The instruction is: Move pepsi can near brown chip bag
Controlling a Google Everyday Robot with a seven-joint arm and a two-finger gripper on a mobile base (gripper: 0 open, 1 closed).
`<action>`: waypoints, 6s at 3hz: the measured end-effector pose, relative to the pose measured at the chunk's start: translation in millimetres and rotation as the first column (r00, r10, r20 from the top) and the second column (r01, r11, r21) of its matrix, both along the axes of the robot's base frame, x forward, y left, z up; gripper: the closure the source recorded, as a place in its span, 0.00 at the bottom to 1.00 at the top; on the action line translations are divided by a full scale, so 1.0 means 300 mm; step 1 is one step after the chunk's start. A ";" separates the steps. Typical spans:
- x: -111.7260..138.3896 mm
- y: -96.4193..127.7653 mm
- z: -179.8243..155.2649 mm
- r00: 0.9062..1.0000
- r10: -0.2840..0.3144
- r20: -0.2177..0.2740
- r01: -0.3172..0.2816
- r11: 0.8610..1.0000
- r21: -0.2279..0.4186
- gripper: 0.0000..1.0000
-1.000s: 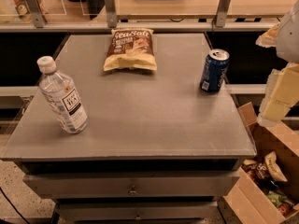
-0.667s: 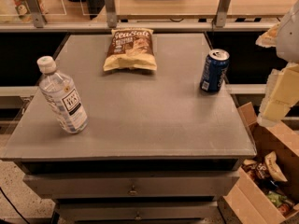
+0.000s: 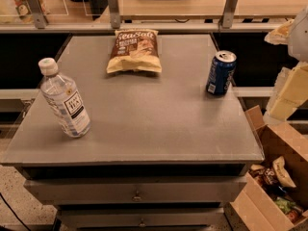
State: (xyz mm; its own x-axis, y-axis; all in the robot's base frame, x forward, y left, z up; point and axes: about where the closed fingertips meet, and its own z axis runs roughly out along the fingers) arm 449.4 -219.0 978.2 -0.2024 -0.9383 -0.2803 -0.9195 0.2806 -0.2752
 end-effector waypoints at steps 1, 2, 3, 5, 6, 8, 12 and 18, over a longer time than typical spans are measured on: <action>0.082 -0.025 -0.039 0.999 -0.018 0.027 0.017 1.000 0.025 0.00; 0.181 -0.060 -0.089 0.998 -0.048 0.033 0.046 0.997 0.068 0.00; 0.277 -0.094 -0.146 0.997 -0.072 0.025 0.067 0.988 0.139 0.00; 0.394 -0.108 -0.252 0.997 -0.074 0.027 0.060 0.935 0.349 0.00; 0.438 -0.068 -0.296 0.997 -0.039 0.063 0.006 0.893 0.451 0.00; 0.503 0.041 -0.371 0.992 0.069 0.106 -0.112 0.863 0.492 0.16; 0.551 0.227 -0.355 0.979 0.161 0.129 -0.205 0.828 0.521 1.00; 0.875 0.387 -0.254 0.955 0.121 0.272 -0.269 0.740 0.616 1.00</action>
Offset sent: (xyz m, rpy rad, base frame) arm 0.0935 -0.0345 -0.0461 0.1271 -0.0413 -0.0891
